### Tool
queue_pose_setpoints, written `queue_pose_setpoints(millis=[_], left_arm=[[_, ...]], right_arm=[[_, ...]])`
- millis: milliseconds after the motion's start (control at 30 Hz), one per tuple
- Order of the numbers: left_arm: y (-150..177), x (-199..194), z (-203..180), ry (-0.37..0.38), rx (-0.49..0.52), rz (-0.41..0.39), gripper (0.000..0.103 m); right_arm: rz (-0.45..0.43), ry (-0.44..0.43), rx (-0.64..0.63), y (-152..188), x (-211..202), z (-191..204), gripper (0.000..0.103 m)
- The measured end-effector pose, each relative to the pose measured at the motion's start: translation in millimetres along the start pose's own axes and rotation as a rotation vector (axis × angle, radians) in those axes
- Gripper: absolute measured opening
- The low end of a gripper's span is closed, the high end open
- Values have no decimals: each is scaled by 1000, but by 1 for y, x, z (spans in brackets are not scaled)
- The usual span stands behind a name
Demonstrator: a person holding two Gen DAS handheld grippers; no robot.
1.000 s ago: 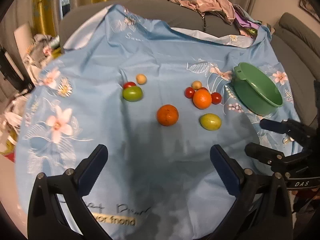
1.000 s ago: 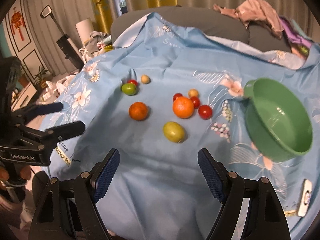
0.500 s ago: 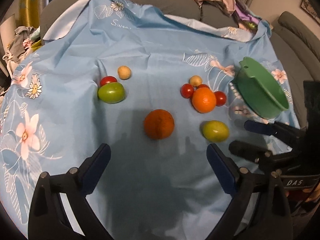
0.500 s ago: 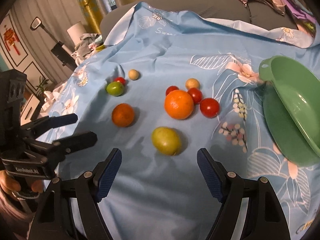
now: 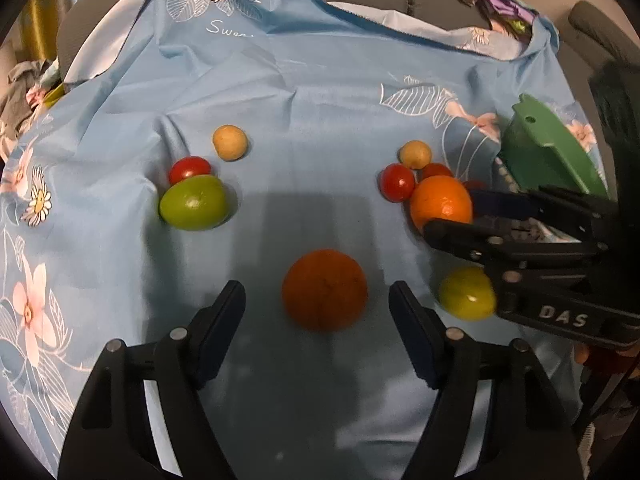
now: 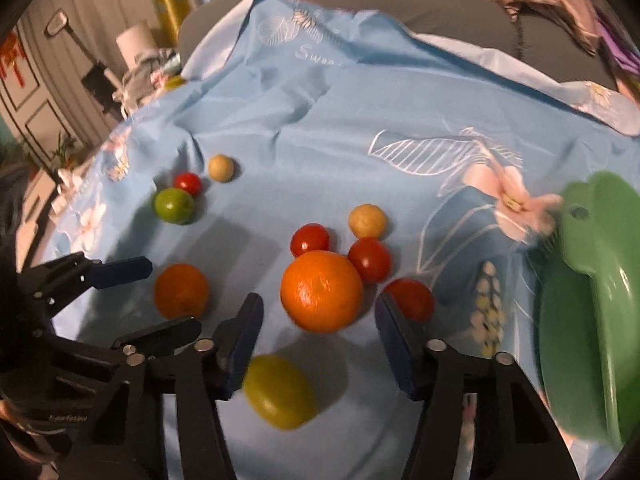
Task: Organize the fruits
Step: 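Grasp an orange with the left tool while the right tool grasps the other orange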
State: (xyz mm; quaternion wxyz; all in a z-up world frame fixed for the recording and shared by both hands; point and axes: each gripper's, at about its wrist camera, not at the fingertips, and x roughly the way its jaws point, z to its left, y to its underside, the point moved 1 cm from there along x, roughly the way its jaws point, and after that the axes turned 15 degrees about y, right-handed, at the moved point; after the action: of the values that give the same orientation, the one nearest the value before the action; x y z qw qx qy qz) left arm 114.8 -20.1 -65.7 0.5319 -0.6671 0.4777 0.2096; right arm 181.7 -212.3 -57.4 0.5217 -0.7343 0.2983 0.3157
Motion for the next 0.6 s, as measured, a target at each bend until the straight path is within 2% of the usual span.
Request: queue_pose_setpoints(millis=[33, 100, 200, 267, 400, 467, 533, 600], left_arm=[[-1, 2, 0, -7, 7, 4, 71], [-1, 5, 2, -10, 13, 13, 57], [-1, 10, 4, -27, 11, 17, 52], [-1, 9, 4, -14, 13, 10, 43], [-2, 2, 9, 45, -22, -15, 42], [-4, -20, 13, 98, -49, -64, 42], [-9, -48, 17, 98, -52, -113, 42], [-15, -79, 23, 63, -47, -166, 42]], right_arm=[[-4, -5, -2, -1, 2, 2, 56], [3, -4, -13, -3, 7, 5, 50], [-11, -20, -12, -5, 9, 6, 49], [-27, -31, -8, -5, 8, 6, 48], [-45, -57, 29, -6, 3, 4, 47], [-70, -93, 66, -5, -8, -2, 47], [-104, -109, 90, -4, -24, -9, 47], [-155, -116, 120, -5, -46, -22, 47]])
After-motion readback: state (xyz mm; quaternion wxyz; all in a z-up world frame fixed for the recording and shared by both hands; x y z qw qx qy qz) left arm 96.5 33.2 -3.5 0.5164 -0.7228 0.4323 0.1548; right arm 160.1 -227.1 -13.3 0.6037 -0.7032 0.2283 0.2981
